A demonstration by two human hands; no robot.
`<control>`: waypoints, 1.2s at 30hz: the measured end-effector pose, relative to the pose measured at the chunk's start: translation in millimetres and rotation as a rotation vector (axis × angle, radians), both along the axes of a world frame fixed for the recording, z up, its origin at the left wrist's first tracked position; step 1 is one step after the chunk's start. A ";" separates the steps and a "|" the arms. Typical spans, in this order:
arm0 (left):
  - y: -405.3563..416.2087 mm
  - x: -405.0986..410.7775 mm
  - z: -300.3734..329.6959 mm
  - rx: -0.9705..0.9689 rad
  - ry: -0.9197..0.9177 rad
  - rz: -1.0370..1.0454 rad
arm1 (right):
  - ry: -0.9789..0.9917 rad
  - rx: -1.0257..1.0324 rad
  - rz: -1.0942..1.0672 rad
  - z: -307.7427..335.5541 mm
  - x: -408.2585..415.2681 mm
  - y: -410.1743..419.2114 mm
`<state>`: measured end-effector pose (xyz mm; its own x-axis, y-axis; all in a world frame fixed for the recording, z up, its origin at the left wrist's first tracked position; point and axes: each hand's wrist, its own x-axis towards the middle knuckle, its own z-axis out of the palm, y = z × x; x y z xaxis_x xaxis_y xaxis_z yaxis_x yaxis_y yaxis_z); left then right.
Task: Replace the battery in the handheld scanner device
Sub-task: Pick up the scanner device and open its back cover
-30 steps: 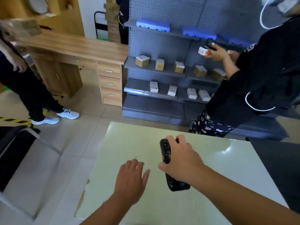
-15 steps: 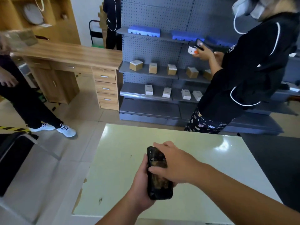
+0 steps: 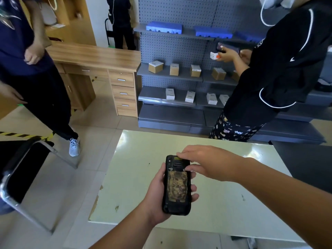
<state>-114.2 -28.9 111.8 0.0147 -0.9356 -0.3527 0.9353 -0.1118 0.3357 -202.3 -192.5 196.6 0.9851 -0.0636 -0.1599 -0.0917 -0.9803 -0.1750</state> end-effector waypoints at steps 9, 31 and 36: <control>7.7 -17.7 13.4 -0.026 0.024 -0.040 | -0.121 -0.093 0.093 2.7 2.6 -9.6; 19.2 -11.4 6.1 0.186 -0.080 0.205 | -0.365 0.211 -0.305 -30.4 21.3 68.4; 18.7 -11.6 2.7 0.247 -0.091 0.206 | -0.516 0.337 -0.433 -47.1 21.2 78.1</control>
<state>-125.8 -10.2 114.5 0.2364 -0.7959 -0.5573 0.9141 -0.0124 0.4054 -181.2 -114.4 149.5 0.8381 -0.4916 0.2364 -0.2818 -0.7613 -0.5840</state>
